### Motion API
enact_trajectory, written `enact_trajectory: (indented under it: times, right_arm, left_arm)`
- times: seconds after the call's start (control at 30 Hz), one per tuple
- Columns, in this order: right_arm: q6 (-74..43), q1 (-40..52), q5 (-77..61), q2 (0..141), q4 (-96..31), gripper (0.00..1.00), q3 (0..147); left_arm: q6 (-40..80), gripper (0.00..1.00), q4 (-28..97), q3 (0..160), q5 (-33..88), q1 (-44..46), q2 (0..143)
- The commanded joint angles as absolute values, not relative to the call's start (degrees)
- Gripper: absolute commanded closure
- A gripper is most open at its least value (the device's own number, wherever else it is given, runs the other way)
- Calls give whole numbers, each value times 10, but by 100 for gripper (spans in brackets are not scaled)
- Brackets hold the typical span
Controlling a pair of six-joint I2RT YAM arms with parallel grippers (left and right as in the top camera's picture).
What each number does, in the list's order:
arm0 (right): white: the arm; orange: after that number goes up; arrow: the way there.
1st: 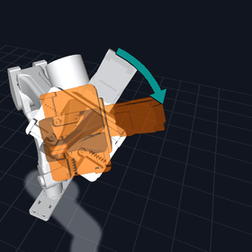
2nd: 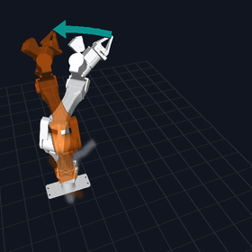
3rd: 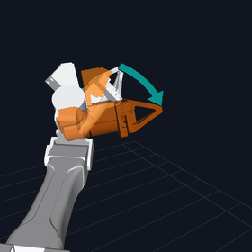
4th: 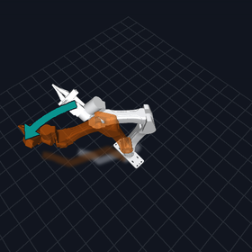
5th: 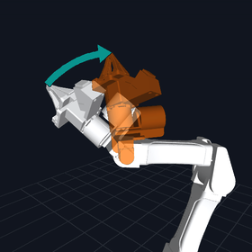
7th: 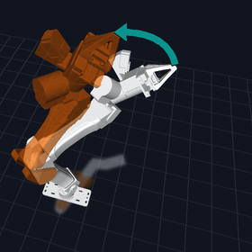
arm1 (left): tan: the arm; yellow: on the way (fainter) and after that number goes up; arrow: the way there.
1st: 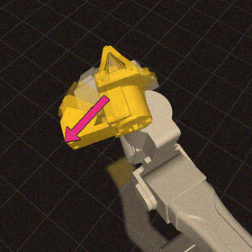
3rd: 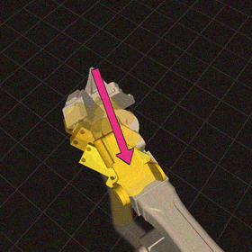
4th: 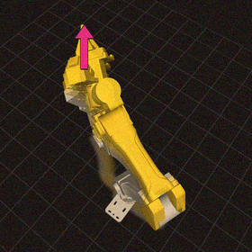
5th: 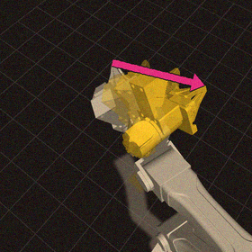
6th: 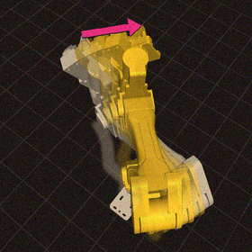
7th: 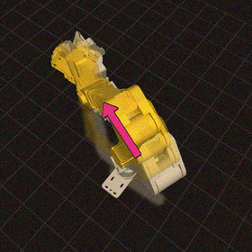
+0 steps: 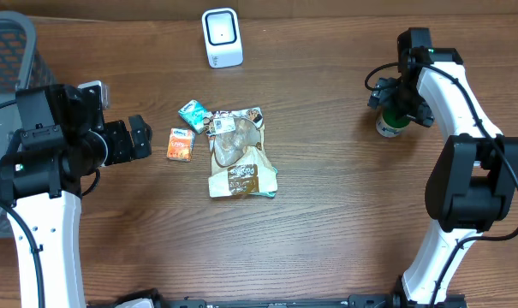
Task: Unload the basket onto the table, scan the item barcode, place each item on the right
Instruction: 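Reach the right gripper to the Pantree bag and grasp it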
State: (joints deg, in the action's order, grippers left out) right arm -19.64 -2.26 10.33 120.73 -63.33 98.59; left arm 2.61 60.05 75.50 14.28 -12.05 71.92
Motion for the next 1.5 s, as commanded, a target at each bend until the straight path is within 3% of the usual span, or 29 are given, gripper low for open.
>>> enact_trajectory:
  times: [0.0,0.27,0.4,0.57,0.73,1.2,1.47]
  right_arm:
    - [-200,-25,102,1202,-650,0,1014]
    - [-199,-19,71,1199,-798,0,1190]
    - [-199,-15,-11,1199,-851,0,1264]
    - [-169,-10,-166,1200,-848,0,1262]
    - [-146,25,-199,1200,-828,0,1215]
    - [-130,169,-329,1200,-620,0,984]
    - [-159,193,-411,1201,-444,7,864]
  left_arm:
    - [21,0,600,762,140,-123,720]
    - [21,0,600,762,140,-123,720]
    - [21,0,600,762,140,-123,720]
    - [21,0,600,762,140,-123,720]
    - [21,0,600,762,140,-123,720]
    - [21,0,600,762,140,-123,720]
    - [21,0,600,762,140,-123,720]
